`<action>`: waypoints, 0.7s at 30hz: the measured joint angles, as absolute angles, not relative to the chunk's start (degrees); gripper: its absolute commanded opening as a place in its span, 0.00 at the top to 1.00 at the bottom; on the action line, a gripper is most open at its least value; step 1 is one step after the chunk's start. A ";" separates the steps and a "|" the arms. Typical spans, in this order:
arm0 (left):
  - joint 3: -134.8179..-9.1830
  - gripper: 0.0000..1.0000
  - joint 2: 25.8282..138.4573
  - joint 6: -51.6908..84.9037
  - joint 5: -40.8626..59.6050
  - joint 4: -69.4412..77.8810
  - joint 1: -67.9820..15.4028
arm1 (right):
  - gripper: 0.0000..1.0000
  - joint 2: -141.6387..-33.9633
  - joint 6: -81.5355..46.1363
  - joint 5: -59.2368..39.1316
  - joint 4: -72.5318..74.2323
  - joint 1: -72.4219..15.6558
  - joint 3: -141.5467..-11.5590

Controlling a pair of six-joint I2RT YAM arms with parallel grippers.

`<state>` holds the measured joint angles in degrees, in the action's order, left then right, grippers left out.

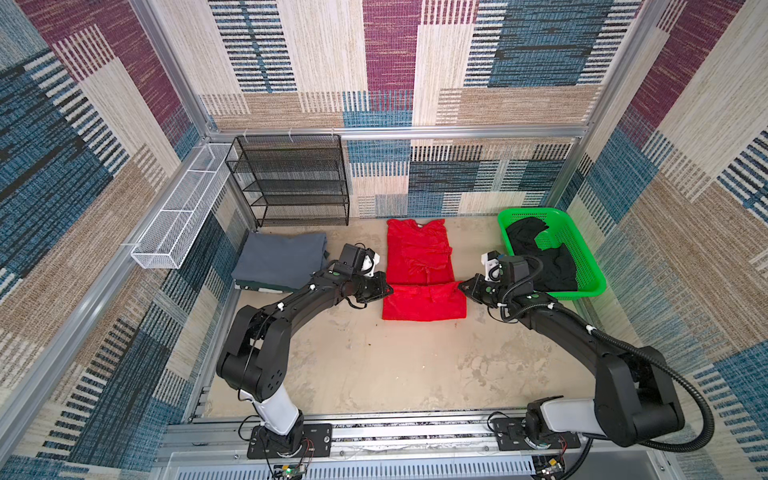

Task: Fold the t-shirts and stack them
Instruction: 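Fold the hem with both grippers over the shirt toward the collar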

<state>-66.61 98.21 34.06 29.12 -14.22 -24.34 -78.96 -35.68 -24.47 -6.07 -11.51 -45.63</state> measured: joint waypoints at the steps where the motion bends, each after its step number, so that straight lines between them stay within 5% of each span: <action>1: -67.31 1.00 98.89 34.06 29.23 -14.15 -24.08 | 1.00 -79.77 -35.48 -24.47 -5.87 -11.46 -46.35; 21: -80.40 1.00 110.91 34.06 31.29 -13.17 -20.86 | 1.00 -93.45 -32.93 -25.28 -5.15 -9.61 -59.00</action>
<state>-80.40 110.91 34.06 31.29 -13.17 -20.86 -93.45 -32.93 -25.28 -5.15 -9.61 -59.00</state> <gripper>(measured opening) 0.064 0.050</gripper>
